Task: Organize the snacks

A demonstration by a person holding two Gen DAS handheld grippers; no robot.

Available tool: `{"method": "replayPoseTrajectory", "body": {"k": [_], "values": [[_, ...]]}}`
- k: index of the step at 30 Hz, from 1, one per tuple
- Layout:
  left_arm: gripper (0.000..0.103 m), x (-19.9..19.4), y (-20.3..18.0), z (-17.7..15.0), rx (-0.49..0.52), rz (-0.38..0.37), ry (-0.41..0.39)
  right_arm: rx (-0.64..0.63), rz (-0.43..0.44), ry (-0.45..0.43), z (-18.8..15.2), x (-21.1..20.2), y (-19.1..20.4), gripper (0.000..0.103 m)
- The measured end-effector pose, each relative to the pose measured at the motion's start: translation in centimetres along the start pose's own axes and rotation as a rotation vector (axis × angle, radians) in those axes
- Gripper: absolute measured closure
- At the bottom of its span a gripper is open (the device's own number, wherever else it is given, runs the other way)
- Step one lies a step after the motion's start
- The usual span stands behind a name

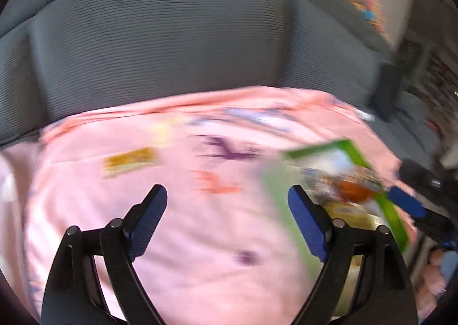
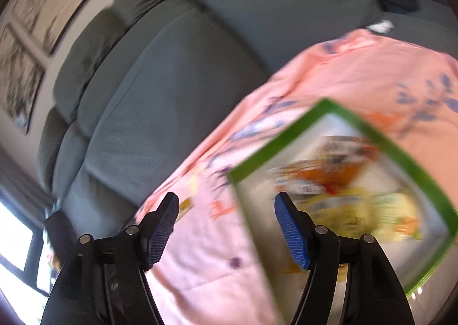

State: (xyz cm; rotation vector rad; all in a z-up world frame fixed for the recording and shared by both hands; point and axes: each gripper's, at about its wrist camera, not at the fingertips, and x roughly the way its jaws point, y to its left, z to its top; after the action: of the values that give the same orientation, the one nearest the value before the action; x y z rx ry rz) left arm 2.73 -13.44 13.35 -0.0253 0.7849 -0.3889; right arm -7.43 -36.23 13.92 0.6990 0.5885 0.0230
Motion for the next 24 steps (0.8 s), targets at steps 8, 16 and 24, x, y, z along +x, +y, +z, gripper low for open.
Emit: {"method": "replayPoseTrajectory", "body": {"k": [8,16,24], "values": [[0.016,3.3,14.9,1.6,-0.275,0.111,0.045,-0.167,0.033,0.281,1.2,14.9,9.8,0.033],[0.024,12.5,19.4,0.5,-0.417,-0.009,0.230,-0.217,-0.003,0.482,-2.3,29.5,11.5,0.033],[0.069,14.3,18.4,0.7,-0.342,0.019,0.198,-0.223,-0.017,0.548,-4.9,34.5,10.3,0.044]]}}
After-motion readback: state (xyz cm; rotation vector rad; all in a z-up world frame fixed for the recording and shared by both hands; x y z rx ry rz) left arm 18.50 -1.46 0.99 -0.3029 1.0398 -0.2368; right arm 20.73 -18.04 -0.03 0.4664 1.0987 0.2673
